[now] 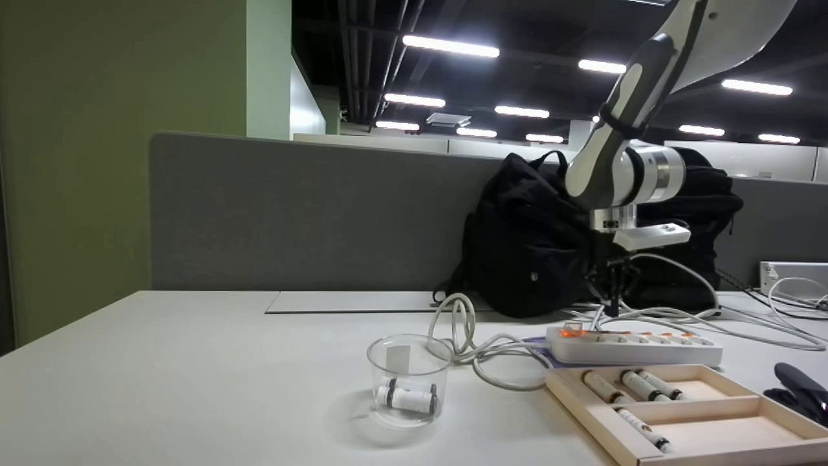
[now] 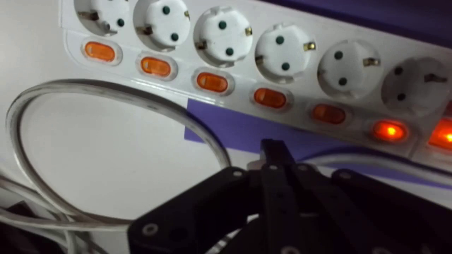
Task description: Turn off the fourth switch from the right on the adaptor
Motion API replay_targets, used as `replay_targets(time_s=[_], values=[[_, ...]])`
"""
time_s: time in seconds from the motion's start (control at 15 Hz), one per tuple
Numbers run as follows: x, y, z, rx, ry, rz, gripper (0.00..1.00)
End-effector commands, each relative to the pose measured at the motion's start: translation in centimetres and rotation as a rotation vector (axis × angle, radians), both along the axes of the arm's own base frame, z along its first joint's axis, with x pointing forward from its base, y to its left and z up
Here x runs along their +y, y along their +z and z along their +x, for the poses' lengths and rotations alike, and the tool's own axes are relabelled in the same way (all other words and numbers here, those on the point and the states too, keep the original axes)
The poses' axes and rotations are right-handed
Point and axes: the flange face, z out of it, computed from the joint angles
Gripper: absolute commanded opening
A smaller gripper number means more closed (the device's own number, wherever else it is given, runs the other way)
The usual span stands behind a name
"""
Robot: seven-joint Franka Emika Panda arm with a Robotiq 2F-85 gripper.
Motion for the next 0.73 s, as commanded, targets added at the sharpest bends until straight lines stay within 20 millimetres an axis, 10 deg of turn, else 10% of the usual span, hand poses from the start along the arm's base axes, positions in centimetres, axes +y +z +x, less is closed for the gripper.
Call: replay_targets(time_s=[0.0,0.4,0.47,0.67], values=[[-1.1,8.0,1.2,-0.015,-0.064,0.061,0.26],[-4.0,18.4,0.6,0.172,-0.059,0.124,0.61],[-3.0,16.4,0.7,0.122,-0.068,0.12,0.42],[-4.0,18.5,0.3,0.154,-0.06,0.129,0.61]])
